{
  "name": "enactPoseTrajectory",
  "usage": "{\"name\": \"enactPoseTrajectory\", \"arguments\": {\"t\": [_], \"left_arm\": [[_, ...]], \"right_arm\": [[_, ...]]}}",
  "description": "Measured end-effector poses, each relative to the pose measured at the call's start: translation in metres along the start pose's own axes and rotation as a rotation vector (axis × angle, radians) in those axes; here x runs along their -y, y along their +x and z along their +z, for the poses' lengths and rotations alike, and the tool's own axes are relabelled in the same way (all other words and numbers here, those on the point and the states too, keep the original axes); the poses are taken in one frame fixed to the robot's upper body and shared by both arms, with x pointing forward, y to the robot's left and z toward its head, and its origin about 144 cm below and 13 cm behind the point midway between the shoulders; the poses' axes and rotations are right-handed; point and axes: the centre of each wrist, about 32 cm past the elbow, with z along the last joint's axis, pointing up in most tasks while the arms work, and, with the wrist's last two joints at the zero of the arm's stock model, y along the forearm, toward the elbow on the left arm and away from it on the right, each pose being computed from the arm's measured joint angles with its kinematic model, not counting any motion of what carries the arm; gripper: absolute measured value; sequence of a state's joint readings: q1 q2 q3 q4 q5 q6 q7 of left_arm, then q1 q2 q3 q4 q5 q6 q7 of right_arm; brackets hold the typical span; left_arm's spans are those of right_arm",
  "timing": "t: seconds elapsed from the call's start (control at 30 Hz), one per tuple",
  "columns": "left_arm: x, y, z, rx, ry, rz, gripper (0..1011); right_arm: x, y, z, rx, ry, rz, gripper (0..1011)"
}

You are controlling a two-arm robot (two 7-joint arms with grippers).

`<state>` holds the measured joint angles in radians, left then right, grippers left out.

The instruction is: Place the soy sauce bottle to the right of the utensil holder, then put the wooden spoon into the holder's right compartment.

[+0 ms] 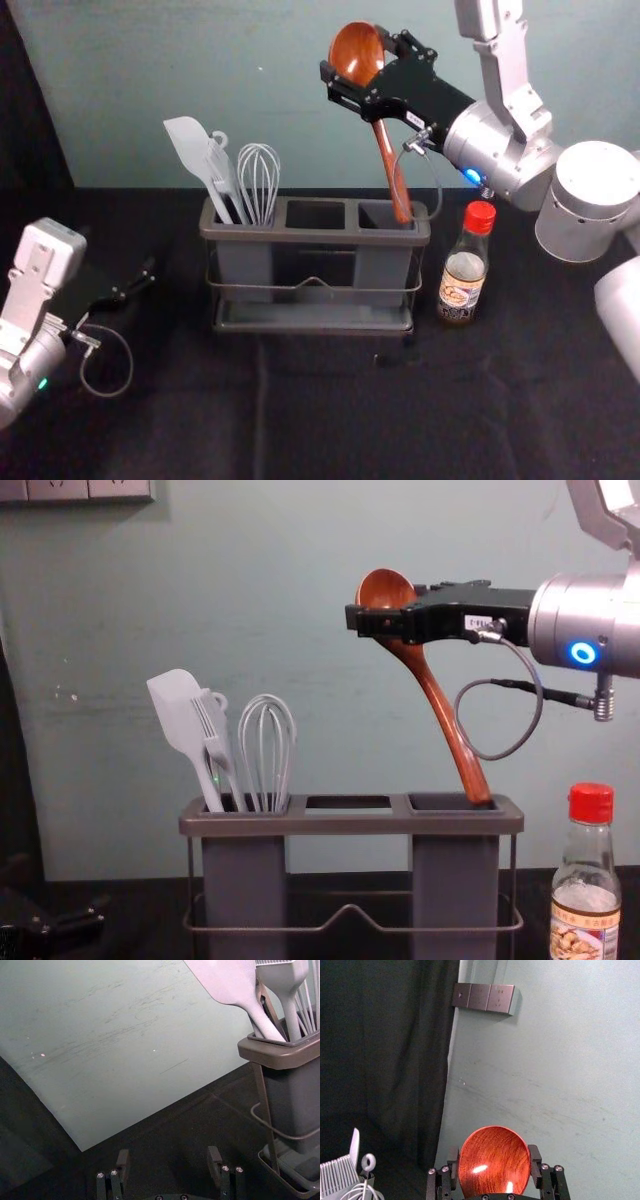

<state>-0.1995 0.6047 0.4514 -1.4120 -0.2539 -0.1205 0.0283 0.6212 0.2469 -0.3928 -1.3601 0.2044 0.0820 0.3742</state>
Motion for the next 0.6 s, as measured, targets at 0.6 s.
{"name": "enactPoseTrajectory", "arguments": {"t": [0.6], "left_arm": [[0.0,0.0,0.0,0.0,0.0,0.0,1011]], "right_arm": [[0.012,-0.008,-0.004,-0.02,-0.052,0.017,841]]}}
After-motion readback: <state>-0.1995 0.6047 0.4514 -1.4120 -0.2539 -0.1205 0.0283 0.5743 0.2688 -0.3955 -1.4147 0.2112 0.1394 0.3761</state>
